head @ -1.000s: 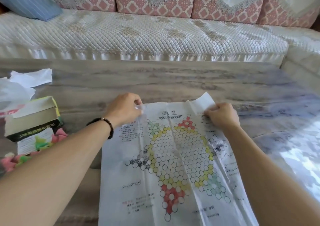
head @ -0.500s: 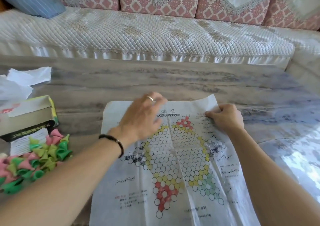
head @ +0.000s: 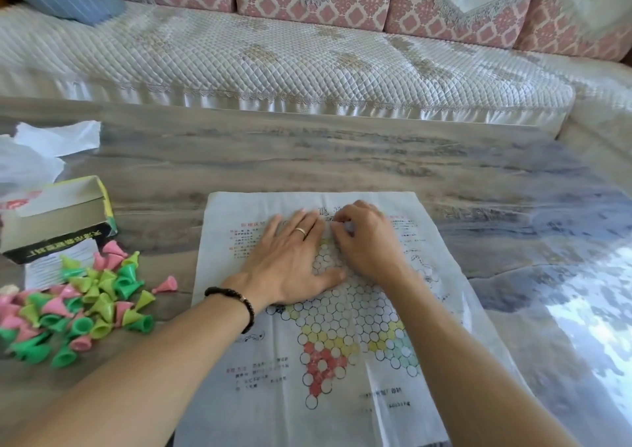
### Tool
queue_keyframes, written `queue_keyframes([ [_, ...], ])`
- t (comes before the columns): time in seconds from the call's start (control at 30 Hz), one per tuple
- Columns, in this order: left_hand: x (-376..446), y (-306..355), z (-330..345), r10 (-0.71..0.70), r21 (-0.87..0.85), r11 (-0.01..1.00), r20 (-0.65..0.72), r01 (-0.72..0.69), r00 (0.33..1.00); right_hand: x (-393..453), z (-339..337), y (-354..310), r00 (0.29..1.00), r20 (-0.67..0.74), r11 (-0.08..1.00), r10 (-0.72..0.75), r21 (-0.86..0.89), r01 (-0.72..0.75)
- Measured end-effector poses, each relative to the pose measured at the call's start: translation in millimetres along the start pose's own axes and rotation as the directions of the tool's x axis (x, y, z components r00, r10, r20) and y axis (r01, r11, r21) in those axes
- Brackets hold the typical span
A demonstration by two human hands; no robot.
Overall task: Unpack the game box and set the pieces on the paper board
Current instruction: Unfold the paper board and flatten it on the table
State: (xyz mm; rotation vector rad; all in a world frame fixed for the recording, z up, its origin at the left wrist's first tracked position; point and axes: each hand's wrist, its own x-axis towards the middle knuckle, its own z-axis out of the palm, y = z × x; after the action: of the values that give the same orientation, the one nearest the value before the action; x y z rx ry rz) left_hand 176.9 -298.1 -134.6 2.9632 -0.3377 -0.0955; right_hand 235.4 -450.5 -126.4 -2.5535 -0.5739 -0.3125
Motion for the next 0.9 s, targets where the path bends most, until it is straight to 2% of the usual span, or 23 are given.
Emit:
queue_keyframes([
  [0.13,-8,-20,-3,-0.04,0.004,0.999,0.001,0.04,0.999,-4,12,3,0.999,-0.004,0.999,-0.036,-0.038,0.035],
  [0.3,-20,-82,-17,-0.31,0.085,0.948,0.04,0.306,0.95,-4,12,-1,0.995,0.094,0.984,-0.021,-0.174,0.037],
  [0.37,-14,-84,-26,-0.374,0.076,0.926,0.039,0.371,0.926,-3,13,-2,0.992,0.122,0.974,-0.007,-0.222,0.034],
  [0.43,-1,-59,-32,-0.311,0.023,0.949,-0.095,0.314,0.946,-2,13,-2,0.989,0.144,0.968,0.016,-0.251,0.021],
  [0.5,9,-18,-26,-0.189,-0.113,0.979,-0.231,0.167,0.954,-3,14,-2,0.986,0.166,0.964,0.027,-0.264,0.018],
  [0.53,10,1,-20,-0.172,-0.198,0.972,-0.248,0.124,0.953,-3,15,-2,0.983,0.183,0.964,0.028,-0.265,0.022],
  [0.6,5,22,-5,-0.181,-0.24,0.962,-0.211,0.129,0.961,-3,13,0,0.969,0.24,0.964,0.057,-0.264,0.009],
  [0.7,-13,9,8,-0.129,-0.08,0.99,-0.132,0.119,0.983,0,9,4,0.941,0.317,0.957,0.118,-0.288,-0.023],
  [0.9,-49,-26,-3,-0.017,0.061,0.998,0.048,0.014,0.999,1,5,5,0.925,0.347,0.943,0.154,-0.333,-0.032],
])
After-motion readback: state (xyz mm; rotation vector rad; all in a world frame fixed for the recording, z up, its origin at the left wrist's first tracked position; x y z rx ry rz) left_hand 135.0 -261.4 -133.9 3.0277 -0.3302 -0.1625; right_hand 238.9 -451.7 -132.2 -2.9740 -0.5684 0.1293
